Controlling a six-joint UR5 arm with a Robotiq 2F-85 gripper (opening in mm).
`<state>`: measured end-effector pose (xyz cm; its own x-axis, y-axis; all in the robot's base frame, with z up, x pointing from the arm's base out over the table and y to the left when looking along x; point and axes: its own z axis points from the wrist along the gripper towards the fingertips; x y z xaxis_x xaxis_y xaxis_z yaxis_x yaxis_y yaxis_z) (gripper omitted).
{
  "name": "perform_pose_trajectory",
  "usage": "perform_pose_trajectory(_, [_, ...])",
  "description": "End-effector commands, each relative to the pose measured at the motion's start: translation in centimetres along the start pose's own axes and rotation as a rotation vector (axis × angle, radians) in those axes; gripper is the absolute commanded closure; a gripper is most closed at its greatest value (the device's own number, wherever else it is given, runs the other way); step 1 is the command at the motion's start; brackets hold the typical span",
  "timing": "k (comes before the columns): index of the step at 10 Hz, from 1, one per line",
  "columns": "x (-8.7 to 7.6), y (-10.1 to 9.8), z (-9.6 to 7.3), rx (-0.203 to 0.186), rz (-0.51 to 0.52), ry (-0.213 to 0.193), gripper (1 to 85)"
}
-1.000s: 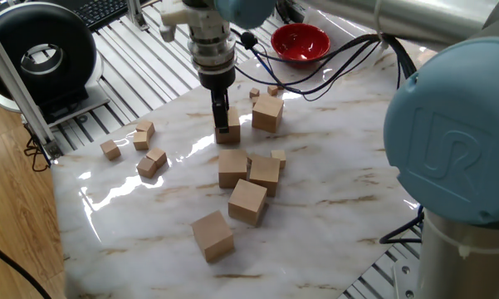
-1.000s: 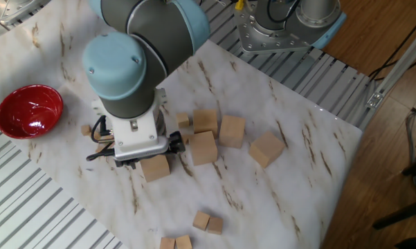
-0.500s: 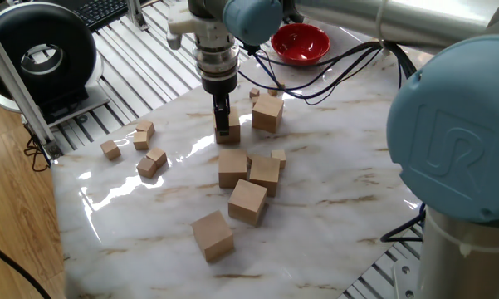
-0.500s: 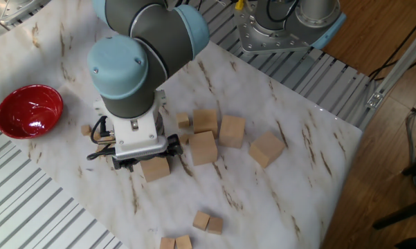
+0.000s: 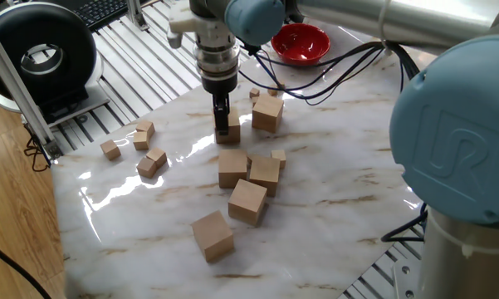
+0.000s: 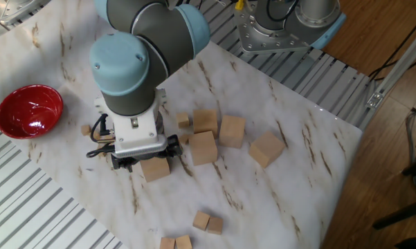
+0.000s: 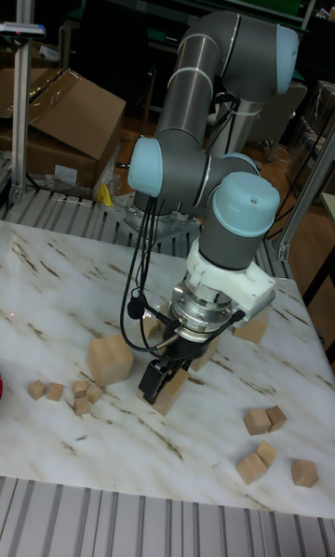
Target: Pick up one small block
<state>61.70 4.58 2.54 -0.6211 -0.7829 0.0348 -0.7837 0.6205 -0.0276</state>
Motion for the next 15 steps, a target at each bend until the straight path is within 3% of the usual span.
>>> perform_pose_trajectory(1, [-0.6, -0.3, 0.2, 0.010, 0.052, -0.028, 16.3])
perform_pose_trajectory(3, [-1.4, 0.7, 0.2, 0.001, 0.170, -0.046, 50.0])
perform_pose_trajectory(4, [-1.7, 1.1, 0.4, 0.008, 0.217, -0.045, 59.7])
perform_pose_trajectory(6, [0.4, 0.3, -1.1, 0.037, 0.248, 0.025, 73.7])
perform_pose_trajectory(7, [3.0, -1.5, -3.3, 0.069, 0.244, 0.100, 79.7])
perform_pose_trajectory(8, [3.5, -3.6, -5.2, 0.111, 0.264, 0.079, 84.7])
perform_pose_trajectory(9, [2.3, -6.2, -6.9, 0.185, 0.288, -0.003, 84.7])
perform_pose_trajectory(10, [2.0, -8.2, -8.7, 0.252, 0.292, -0.051, 84.7])
perform_pose_trajectory(11, [2.8, -8.5, -10.3, 0.261, 0.327, -0.053, 84.7])
perform_pose_trajectory(13, [3.8, -7.5, -13.7, 0.236, 0.380, -0.033, 84.7])
perform_pose_trajectory(15, [1.3, -3.8, -14.5, 0.094, 0.493, -0.080, 84.7])
